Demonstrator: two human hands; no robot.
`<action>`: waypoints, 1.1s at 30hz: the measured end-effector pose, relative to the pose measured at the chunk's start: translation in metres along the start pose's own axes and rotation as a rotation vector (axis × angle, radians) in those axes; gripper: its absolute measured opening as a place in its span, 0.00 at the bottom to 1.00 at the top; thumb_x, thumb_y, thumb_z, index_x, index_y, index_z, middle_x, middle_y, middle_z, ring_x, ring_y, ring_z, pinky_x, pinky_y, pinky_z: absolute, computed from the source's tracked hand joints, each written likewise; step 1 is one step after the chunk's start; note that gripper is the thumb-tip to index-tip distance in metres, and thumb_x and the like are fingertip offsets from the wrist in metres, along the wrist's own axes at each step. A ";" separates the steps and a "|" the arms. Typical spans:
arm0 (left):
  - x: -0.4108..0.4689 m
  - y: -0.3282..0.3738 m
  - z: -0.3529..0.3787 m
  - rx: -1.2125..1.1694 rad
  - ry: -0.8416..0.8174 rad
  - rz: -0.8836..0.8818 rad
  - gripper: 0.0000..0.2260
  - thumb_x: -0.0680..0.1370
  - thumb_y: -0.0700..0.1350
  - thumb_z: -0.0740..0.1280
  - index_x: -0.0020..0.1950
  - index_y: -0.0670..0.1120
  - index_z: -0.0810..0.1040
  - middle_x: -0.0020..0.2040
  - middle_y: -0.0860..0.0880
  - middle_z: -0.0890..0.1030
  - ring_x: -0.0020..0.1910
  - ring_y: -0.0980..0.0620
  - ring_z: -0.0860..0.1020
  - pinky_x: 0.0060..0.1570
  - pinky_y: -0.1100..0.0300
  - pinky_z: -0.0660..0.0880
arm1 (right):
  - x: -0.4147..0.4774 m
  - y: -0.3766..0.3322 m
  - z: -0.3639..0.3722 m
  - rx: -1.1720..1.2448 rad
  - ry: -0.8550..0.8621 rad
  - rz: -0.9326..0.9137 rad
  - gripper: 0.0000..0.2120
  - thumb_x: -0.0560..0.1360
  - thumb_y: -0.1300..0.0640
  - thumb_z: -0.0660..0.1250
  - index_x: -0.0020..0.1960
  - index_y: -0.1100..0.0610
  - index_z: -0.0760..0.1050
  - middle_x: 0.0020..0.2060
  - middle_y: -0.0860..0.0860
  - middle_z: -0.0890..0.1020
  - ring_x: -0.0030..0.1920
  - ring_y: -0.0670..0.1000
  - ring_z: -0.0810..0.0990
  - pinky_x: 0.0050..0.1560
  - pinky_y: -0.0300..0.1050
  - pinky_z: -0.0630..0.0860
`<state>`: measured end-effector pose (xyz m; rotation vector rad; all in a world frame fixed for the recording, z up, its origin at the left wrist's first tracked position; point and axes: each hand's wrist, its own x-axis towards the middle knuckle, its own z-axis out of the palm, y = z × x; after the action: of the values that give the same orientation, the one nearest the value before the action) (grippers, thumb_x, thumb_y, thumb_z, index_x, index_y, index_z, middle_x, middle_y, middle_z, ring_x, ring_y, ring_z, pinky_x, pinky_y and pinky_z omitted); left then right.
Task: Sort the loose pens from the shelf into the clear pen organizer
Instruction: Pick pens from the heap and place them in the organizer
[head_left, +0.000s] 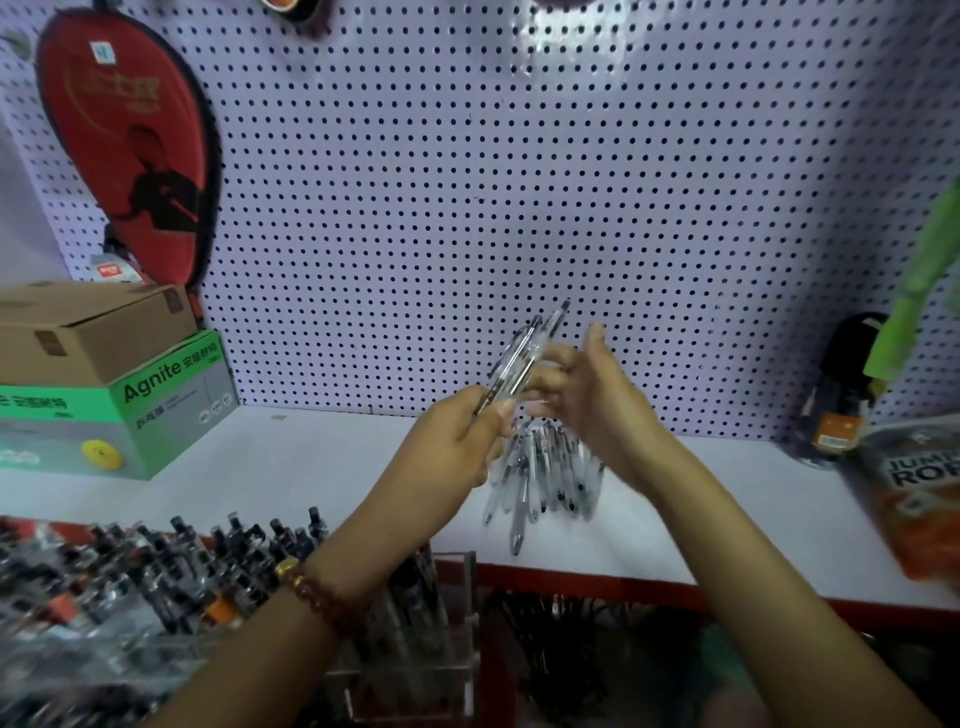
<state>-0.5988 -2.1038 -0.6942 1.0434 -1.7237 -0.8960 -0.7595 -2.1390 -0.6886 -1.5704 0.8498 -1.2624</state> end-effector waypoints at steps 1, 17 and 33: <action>-0.001 -0.001 -0.001 -0.004 -0.007 -0.023 0.11 0.82 0.45 0.58 0.42 0.44 0.72 0.25 0.55 0.69 0.22 0.57 0.66 0.22 0.68 0.61 | 0.003 0.006 -0.016 -0.066 0.109 0.045 0.27 0.81 0.41 0.44 0.56 0.55 0.76 0.41 0.52 0.83 0.43 0.51 0.80 0.47 0.46 0.74; -0.009 -0.002 -0.002 -0.042 -0.040 -0.110 0.08 0.83 0.41 0.56 0.56 0.38 0.72 0.36 0.51 0.78 0.23 0.55 0.72 0.21 0.64 0.61 | 0.013 0.097 -0.056 -0.975 0.292 0.703 0.14 0.76 0.65 0.59 0.33 0.57 0.61 0.30 0.52 0.65 0.28 0.50 0.64 0.29 0.41 0.59; -0.024 0.012 -0.005 -0.227 0.020 0.016 0.06 0.82 0.44 0.58 0.48 0.46 0.73 0.34 0.43 0.76 0.34 0.49 0.83 0.28 0.61 0.78 | -0.047 -0.035 0.038 -0.280 0.171 -0.089 0.08 0.79 0.57 0.63 0.42 0.57 0.68 0.23 0.47 0.74 0.25 0.48 0.73 0.25 0.36 0.68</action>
<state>-0.5916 -2.0776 -0.6896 0.8836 -1.5694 -1.0408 -0.7348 -2.0760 -0.6734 -1.7531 1.1150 -1.4037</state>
